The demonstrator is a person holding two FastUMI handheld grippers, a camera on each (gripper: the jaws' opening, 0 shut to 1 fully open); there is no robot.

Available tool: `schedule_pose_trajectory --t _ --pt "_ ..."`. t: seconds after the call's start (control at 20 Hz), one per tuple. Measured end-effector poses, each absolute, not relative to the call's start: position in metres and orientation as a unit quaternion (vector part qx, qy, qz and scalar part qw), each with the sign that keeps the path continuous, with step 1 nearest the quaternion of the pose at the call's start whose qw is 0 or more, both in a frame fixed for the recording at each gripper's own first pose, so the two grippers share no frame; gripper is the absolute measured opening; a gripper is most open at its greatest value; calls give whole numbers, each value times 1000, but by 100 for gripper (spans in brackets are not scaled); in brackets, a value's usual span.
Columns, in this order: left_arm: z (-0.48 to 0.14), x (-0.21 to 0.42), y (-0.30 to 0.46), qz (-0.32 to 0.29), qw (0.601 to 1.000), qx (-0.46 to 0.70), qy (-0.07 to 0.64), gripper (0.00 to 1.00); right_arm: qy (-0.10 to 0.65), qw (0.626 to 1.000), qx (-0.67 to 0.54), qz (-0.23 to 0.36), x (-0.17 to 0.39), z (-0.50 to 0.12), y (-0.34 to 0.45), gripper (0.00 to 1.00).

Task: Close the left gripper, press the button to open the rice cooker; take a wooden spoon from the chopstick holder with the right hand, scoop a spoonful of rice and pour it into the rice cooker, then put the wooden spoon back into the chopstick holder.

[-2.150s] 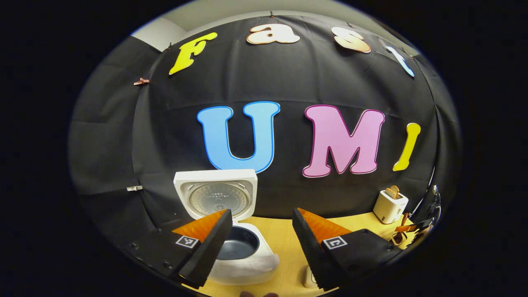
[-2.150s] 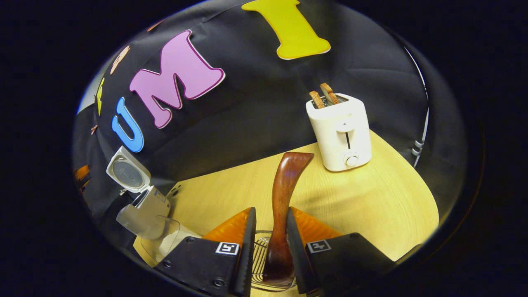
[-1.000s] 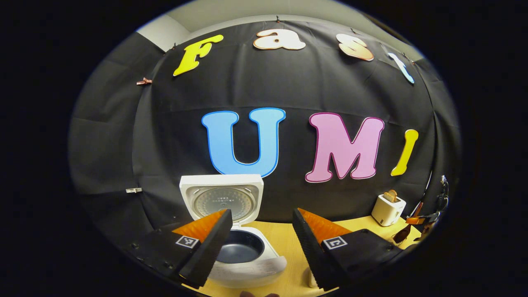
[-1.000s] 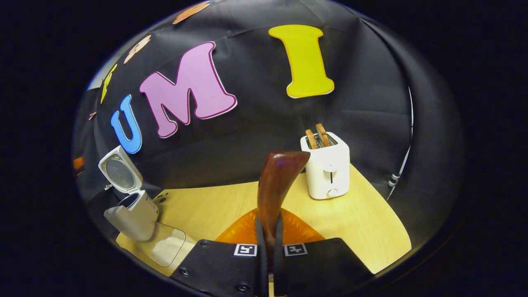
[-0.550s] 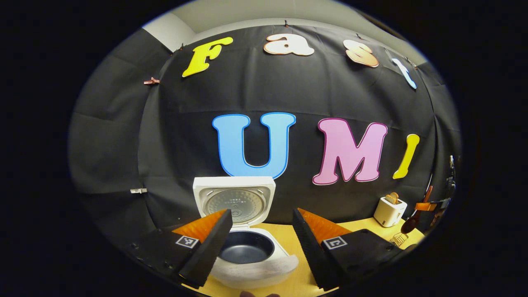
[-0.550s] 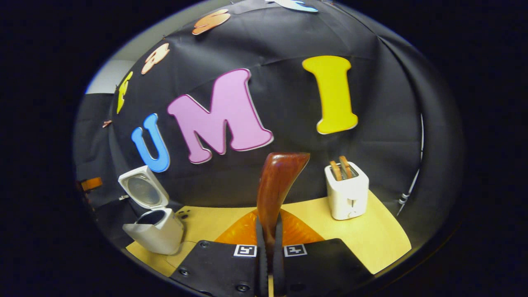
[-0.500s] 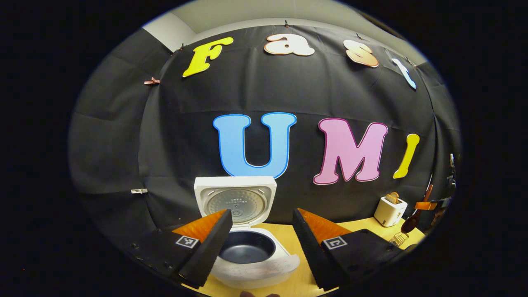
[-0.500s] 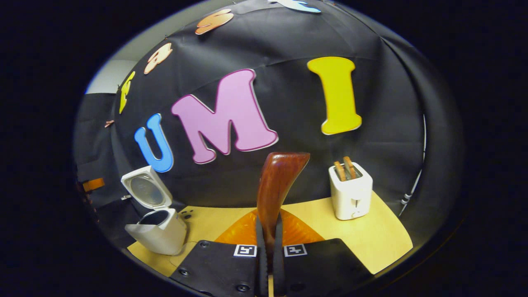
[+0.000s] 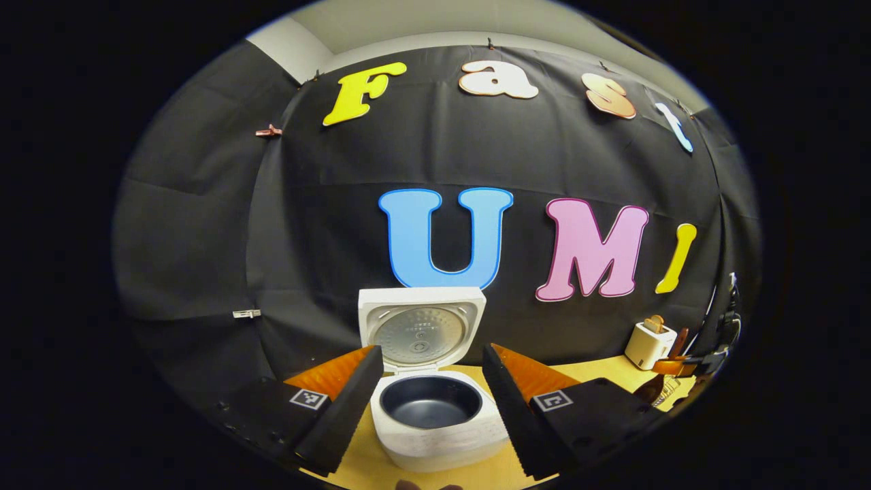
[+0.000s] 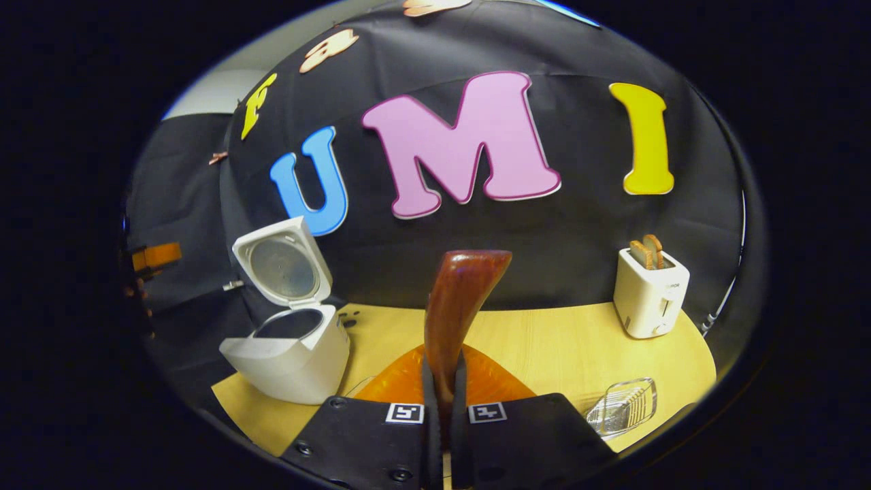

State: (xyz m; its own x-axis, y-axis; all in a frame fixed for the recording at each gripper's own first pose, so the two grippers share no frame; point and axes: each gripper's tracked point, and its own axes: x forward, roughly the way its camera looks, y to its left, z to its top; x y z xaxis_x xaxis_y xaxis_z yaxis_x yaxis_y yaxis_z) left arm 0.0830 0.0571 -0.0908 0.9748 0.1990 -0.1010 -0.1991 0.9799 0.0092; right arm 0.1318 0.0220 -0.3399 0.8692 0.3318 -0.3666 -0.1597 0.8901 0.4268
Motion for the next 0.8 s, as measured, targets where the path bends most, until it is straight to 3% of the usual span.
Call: schedule_pose_trajectory --t 0.55,0.8 --pt "-104 69 96 102 993 -3 59 94 302 948 26 92 120 -429 73 10" --pt "-107 70 105 100 993 -9 60 94 321 940 90 70 117 -431 97 10"
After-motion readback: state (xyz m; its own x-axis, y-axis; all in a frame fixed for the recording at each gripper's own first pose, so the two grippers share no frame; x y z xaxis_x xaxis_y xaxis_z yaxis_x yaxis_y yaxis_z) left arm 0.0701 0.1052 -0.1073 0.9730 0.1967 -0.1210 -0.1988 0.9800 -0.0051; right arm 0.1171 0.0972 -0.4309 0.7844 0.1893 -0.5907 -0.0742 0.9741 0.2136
